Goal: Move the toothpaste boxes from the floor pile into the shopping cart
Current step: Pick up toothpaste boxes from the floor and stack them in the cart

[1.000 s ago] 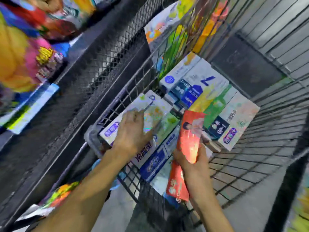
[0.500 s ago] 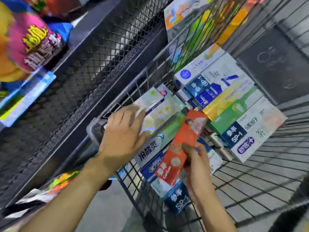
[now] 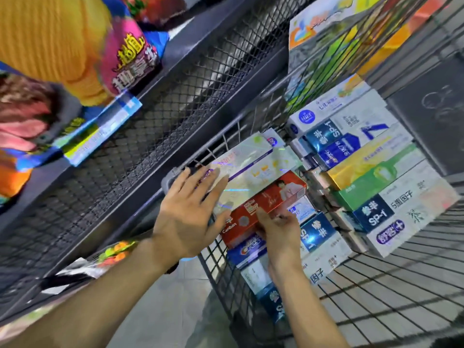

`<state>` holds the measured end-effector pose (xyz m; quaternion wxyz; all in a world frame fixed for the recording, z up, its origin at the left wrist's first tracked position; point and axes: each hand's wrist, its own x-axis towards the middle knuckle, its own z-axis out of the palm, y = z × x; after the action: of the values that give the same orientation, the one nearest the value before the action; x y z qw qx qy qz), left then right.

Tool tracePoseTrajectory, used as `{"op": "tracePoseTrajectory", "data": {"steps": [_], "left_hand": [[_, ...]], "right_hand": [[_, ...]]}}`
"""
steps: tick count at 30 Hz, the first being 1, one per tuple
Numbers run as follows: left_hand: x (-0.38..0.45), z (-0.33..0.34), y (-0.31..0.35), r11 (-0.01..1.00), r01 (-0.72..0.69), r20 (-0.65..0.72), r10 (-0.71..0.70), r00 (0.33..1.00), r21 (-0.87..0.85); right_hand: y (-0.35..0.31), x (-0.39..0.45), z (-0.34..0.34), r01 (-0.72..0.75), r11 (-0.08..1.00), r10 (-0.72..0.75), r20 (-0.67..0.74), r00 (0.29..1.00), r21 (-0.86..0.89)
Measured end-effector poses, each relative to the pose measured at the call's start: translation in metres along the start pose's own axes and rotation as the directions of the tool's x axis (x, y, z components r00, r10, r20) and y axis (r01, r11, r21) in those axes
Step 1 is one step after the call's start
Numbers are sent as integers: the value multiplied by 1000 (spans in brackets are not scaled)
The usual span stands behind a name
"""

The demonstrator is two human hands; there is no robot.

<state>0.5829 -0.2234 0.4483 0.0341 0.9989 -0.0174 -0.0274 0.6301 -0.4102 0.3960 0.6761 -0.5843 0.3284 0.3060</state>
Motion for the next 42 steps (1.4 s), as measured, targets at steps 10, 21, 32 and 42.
{"op": "tracePoseTrajectory", "data": {"steps": [10, 21, 32, 42], "left_hand": [[0, 0, 0, 999, -3, 156, -3, 988, 37], [11, -63, 31, 995, 13, 420, -52, 906, 95], [-213, -171, 50, 641, 768, 85, -764, 640, -21], [-561, -190, 183, -182, 979, 18, -983, -181, -94]], "right_hand": [[-6, -7, -8, 143, 562, -208, 28, 978, -814], [-89, -105, -28, 338, -172, -268, 374, 888, -925], [-119, -210, 22, 679, -663, -40, 920, 390, -317], [58, -398, 132, 690, -591, 439, 884, -158, 417]]}}
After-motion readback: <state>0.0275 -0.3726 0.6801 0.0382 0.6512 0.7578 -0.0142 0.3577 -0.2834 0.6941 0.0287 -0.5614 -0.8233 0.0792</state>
